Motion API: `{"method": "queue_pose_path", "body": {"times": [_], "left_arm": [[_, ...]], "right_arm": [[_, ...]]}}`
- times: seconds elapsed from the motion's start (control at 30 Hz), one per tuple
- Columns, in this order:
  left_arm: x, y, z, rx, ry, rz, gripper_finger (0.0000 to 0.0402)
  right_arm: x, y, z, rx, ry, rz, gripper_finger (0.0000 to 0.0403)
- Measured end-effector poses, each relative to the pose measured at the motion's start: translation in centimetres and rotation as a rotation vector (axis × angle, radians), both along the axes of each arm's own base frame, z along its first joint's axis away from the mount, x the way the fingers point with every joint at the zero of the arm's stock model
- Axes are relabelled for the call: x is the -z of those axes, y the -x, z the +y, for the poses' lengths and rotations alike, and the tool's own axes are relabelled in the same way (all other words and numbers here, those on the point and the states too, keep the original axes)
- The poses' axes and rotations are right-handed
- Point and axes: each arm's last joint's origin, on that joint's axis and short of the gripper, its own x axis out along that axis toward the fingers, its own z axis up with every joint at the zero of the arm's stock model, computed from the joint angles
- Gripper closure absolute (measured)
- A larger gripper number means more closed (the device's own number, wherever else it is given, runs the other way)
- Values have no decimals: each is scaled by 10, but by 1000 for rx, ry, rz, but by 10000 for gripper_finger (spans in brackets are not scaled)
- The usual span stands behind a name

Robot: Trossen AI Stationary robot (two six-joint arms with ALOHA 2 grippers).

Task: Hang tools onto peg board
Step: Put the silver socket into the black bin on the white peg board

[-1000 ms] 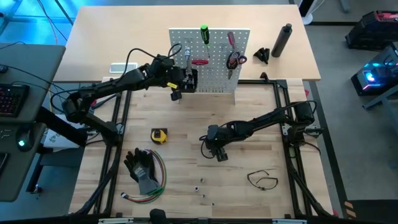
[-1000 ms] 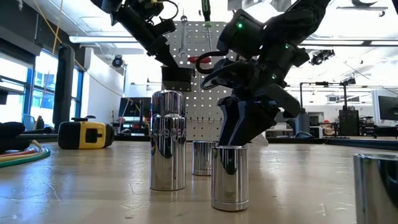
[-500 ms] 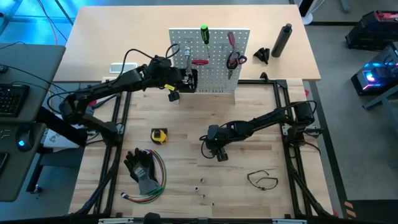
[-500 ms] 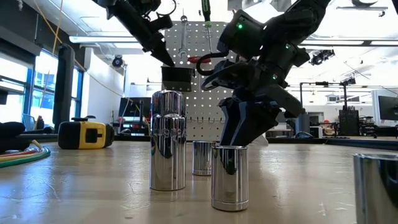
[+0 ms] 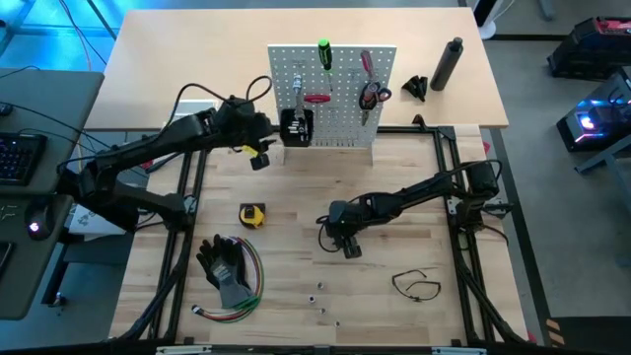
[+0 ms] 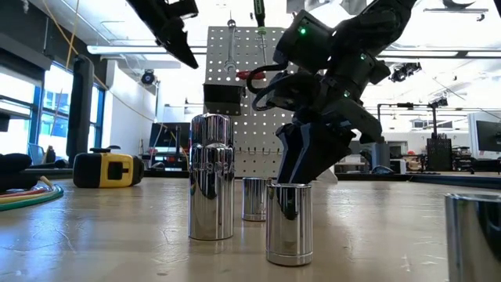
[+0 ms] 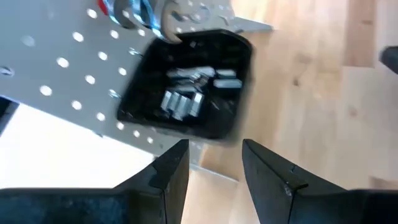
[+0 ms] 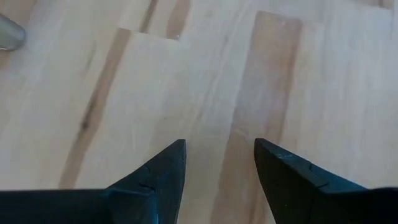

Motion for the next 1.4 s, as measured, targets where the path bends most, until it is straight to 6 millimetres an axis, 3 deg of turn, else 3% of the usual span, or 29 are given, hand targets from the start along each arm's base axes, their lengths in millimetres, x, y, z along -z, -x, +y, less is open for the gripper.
{"method": "queue_pose_path", "body": {"times": [0.27, 0.87, 1.07, 1.4], "left_arm": [[0, 7, -36, 28, 134, 39, 259], [21, -27, -122, 223, 298, 87, 259], [38, -47, -144, 278, 310, 132, 259], [86, -78, -178, 350, 300, 281, 259]], "right_arm": [[-2, -2, 13, -38, -3, -35, 217], [-3, 0, 32, -81, -10, -48, 217], [-3, 1, 43, -99, -21, -55, 217], [-4, 6, 64, -135, -39, -55, 217]]}}
